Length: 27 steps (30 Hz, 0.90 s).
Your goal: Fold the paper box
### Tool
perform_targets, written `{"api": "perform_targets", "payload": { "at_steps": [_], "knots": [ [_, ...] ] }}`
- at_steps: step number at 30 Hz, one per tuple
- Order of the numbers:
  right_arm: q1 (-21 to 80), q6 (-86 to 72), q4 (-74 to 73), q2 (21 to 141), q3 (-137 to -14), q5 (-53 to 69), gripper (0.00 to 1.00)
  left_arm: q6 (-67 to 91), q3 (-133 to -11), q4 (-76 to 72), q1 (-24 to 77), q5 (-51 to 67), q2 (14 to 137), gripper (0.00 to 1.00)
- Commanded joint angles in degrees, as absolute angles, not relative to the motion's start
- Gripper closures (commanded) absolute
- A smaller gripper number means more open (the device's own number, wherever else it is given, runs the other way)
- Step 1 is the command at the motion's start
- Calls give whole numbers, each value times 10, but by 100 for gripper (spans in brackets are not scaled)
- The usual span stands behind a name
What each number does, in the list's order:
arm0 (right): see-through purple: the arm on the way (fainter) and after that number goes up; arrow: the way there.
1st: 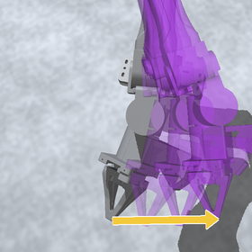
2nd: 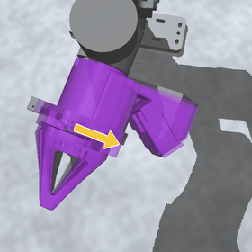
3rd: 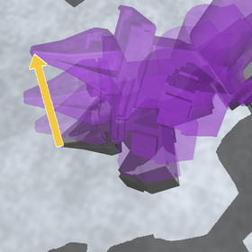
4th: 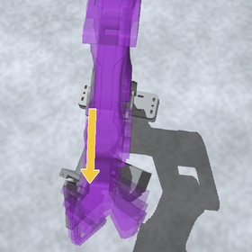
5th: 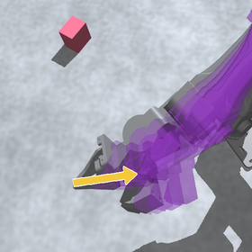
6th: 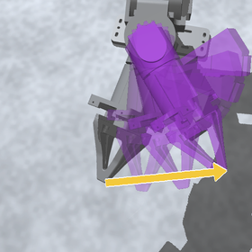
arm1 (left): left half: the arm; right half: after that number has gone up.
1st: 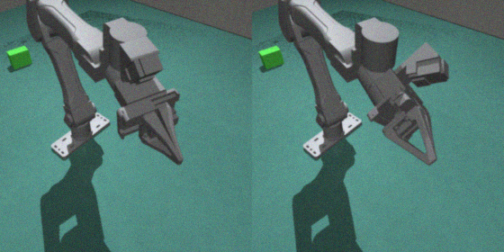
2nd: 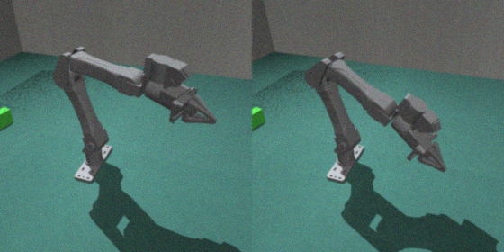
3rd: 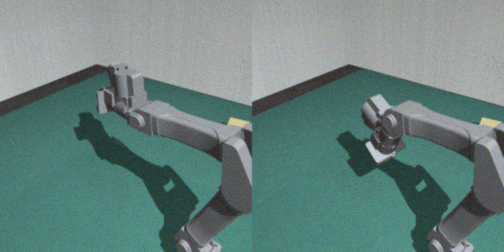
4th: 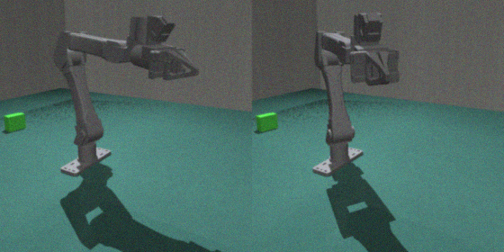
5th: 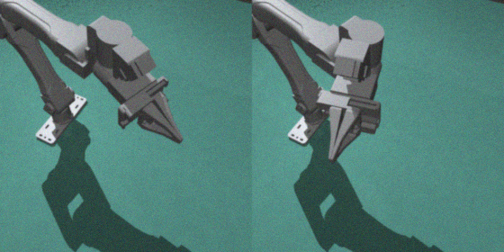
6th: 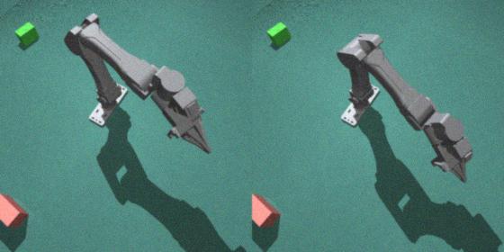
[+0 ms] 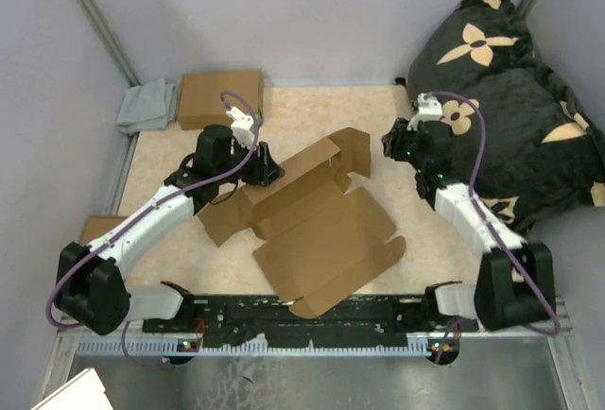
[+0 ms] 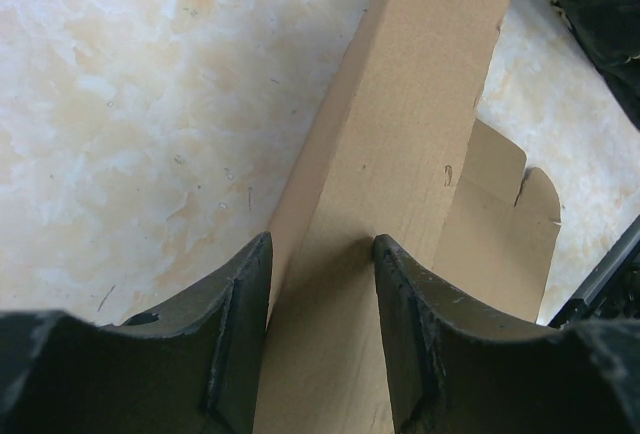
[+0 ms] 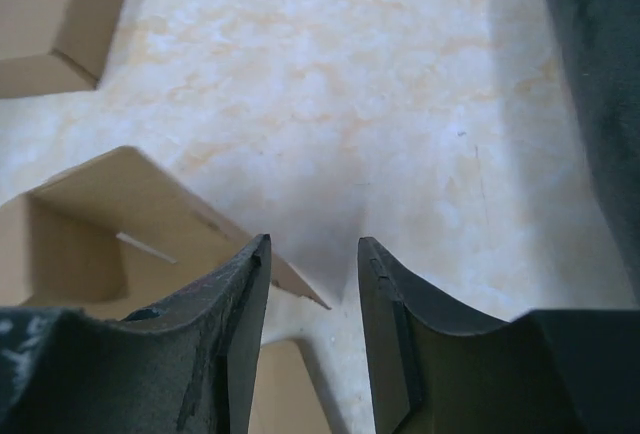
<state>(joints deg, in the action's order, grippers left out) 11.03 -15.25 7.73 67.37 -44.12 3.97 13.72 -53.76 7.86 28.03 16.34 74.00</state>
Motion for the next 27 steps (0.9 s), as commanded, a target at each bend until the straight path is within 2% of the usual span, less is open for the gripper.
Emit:
{"api": "perform_targets", "payload": {
  "at_steps": [1,6,11,18,27],
  "knots": [
    [108,-150,97,807,-537,31,57,136,-543,100,285,160,753,50],
    [106,-121,98,935,-622,71,54,136,-544,100,285,158,760,50],
    [106,-94,162,1005,-629,159,52,135,-544,100,285,157,763,50],
    [106,-77,225,955,-544,252,51,134,-547,100,285,160,766,50],
    [106,-68,229,871,-467,312,51,136,-547,100,286,167,766,50]
  ]
}}
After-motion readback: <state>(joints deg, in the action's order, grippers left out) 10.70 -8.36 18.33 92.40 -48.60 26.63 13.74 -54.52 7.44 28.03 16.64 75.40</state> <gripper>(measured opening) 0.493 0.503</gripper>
